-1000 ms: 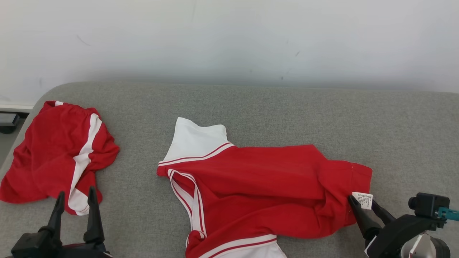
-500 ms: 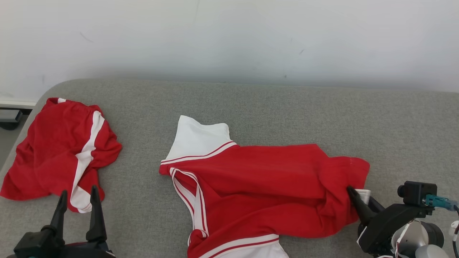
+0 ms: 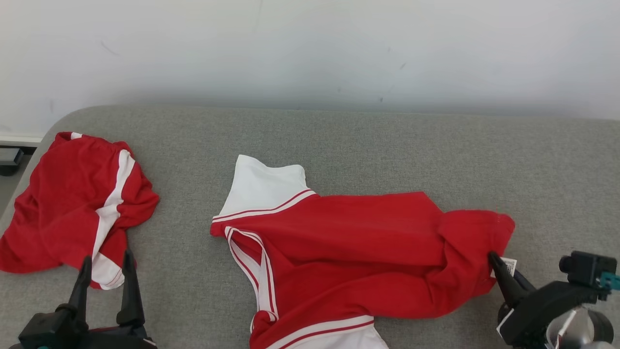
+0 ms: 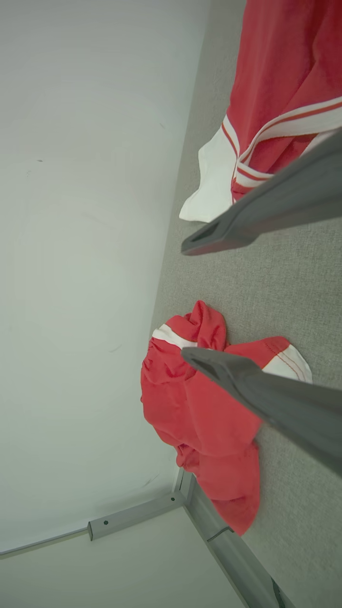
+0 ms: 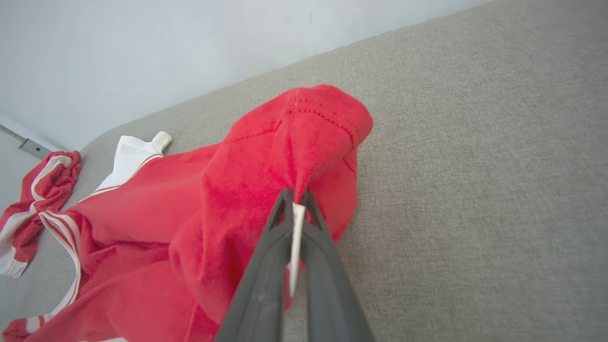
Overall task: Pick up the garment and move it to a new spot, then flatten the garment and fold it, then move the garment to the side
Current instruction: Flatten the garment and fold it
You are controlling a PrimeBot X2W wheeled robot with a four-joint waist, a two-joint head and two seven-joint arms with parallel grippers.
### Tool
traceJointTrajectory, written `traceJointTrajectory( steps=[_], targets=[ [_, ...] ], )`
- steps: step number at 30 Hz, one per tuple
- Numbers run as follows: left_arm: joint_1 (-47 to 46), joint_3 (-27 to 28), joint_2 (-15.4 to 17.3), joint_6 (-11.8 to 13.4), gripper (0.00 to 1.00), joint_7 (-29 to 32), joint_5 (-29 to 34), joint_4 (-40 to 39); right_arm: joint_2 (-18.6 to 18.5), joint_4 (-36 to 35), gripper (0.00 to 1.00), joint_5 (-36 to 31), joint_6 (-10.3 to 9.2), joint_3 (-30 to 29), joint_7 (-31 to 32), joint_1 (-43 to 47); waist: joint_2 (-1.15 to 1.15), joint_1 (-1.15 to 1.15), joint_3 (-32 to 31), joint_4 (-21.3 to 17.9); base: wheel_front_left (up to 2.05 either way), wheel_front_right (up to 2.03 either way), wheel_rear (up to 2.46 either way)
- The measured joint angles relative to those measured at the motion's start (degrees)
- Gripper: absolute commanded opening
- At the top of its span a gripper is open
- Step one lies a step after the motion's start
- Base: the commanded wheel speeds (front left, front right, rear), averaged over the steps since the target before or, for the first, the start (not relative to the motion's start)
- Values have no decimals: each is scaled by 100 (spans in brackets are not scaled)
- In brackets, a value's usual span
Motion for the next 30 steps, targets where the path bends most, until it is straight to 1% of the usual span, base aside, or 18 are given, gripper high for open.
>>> traceJointTrajectory(
  steps=[4,12,14,17,18,19,20,21,25,30],
  targets=[
    [-19,9,-8,-40,100,0,19,14,105,-282,0,523,0,-134,156,373,0,0,7,-20,0,0,0],
    [-49,36,-49,-82,100,0,46,43,160,-791,0,1149,0,-403,608,1196,0,0,31,-145,0,0,0],
    [-60,47,-54,-94,100,0,52,51,164,-799,0,1115,0,-407,800,1388,0,0,30,-175,0,0,0],
    [-74,69,-55,-105,100,0,60,80,112,-797,0,756,0,-437,892,1484,0,0,23,-217,0,0,0],
    [-85,83,-54,-129,100,0,60,99,101,-799,16,646,0,-458,918,1480,0,0,18,-228,0,0,0],
    [-94,87,-54,-145,100,0,63,107,102,-802,26,561,0,-467,954,1482,0,0,9,-235,0,0,0],
    [-96,86,-58,-145,100,0,78,107,116,-825,47,513,0,-493,975,1482,0,0,-2,-239,0,0,0],
    [-95,83,-64,-145,100,0,85,110,124,-864,100,461,0,-537,984,1479,0,0,-14,-240,0,0,0],
    [-91,80,-69,-148,100,0,93,113,126,-1094,100,412,0,-814,1025,1469,0,0,-56,-229,0,0,0],
    [-75,119,-69,-155,100,0,93,126,133,-1690,100,428,0,-1094,1123,1425,0,0,-97,-201,0,0,0]
  ],
)
